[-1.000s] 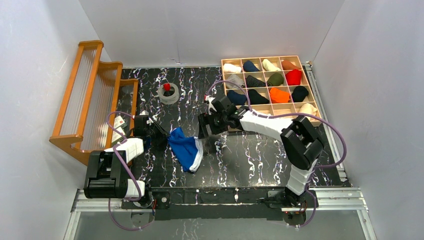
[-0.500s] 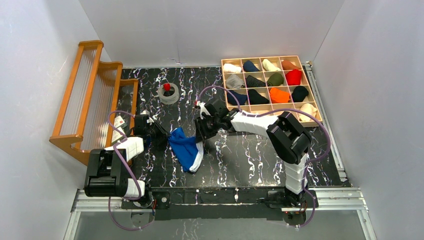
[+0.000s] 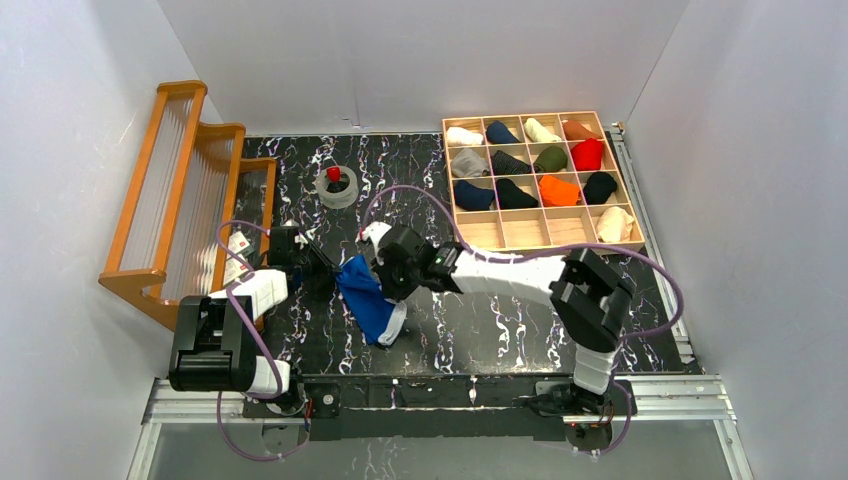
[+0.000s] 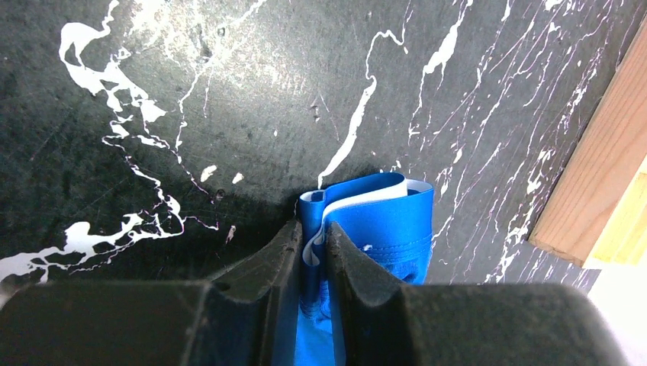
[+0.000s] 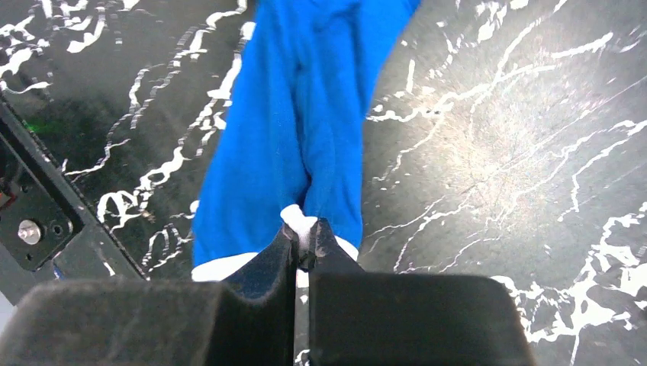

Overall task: Roll the underwear
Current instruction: Fold the underwear at the center of the board.

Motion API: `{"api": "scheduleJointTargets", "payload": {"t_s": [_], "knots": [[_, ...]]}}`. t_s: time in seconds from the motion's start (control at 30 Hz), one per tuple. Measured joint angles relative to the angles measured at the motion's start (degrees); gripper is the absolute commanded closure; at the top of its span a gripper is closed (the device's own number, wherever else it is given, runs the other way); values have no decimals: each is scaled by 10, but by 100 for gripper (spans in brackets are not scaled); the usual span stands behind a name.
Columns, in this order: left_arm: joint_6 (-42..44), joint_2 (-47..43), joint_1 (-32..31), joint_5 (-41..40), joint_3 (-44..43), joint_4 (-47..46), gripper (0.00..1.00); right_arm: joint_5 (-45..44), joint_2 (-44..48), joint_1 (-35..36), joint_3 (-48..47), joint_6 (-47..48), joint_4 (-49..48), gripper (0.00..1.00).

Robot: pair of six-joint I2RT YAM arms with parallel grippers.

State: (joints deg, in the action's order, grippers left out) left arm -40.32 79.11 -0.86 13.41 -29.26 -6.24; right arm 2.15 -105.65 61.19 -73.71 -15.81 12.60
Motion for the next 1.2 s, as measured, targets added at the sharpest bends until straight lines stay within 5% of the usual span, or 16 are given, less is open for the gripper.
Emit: {"api": "scheduleJointTargets", "payload": {"t_s": [0.2,0.5,0.7,0.9,1.2], "knots": [[-8,1,0,-5,-5,12,85,-120,44,88,-10,57,13,94],[-11,14,0,0,-18,21,86,-229,-14,161,-20,106,55,90],[-10,22,-1,9,-24,22,86,-250,-45,195,-42,121,68,88],[-10,22,-1,10,-24,22,87,-249,-51,196,-49,121,74,74],[-10,22,-1,17,-22,17,86,-232,-130,196,-140,100,119,85]]}}
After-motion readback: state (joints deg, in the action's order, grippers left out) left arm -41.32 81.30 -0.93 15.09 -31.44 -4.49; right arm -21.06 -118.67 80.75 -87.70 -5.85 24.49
